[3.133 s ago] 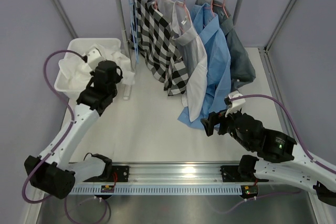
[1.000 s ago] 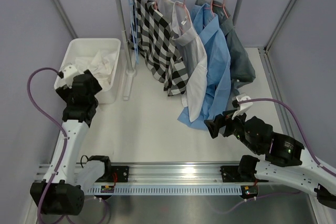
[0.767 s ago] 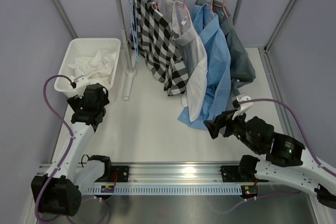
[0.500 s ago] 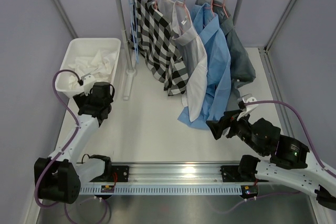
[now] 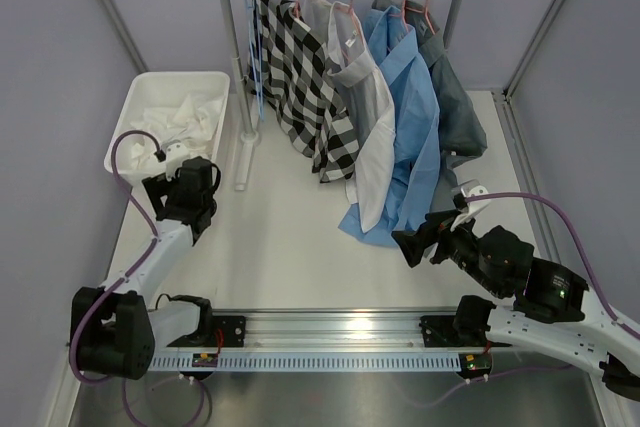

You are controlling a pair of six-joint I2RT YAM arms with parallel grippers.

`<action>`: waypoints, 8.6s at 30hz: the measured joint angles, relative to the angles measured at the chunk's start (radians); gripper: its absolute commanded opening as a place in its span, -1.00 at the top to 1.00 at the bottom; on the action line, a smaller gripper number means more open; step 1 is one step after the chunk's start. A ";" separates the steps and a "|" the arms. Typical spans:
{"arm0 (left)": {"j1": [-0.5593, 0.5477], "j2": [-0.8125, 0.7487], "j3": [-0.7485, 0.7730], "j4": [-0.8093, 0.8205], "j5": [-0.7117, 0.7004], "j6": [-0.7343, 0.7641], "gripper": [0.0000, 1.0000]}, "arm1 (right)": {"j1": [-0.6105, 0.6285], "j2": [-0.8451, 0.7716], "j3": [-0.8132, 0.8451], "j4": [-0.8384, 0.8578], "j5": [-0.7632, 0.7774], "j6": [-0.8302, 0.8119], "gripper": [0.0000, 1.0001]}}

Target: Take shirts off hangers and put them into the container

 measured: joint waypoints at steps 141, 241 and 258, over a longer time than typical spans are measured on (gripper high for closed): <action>0.218 -0.343 0.216 -0.332 0.692 -0.016 -0.98 | -0.404 1.217 1.229 -0.007 -0.255 -0.242 -0.89; -0.562 -0.147 0.647 -0.221 0.822 -0.080 -0.89 | -0.276 0.658 0.421 0.079 -0.612 -0.269 1.00; -0.718 0.071 0.730 -0.239 0.506 -0.008 0.28 | -0.256 0.620 0.385 0.085 -0.628 -0.262 1.00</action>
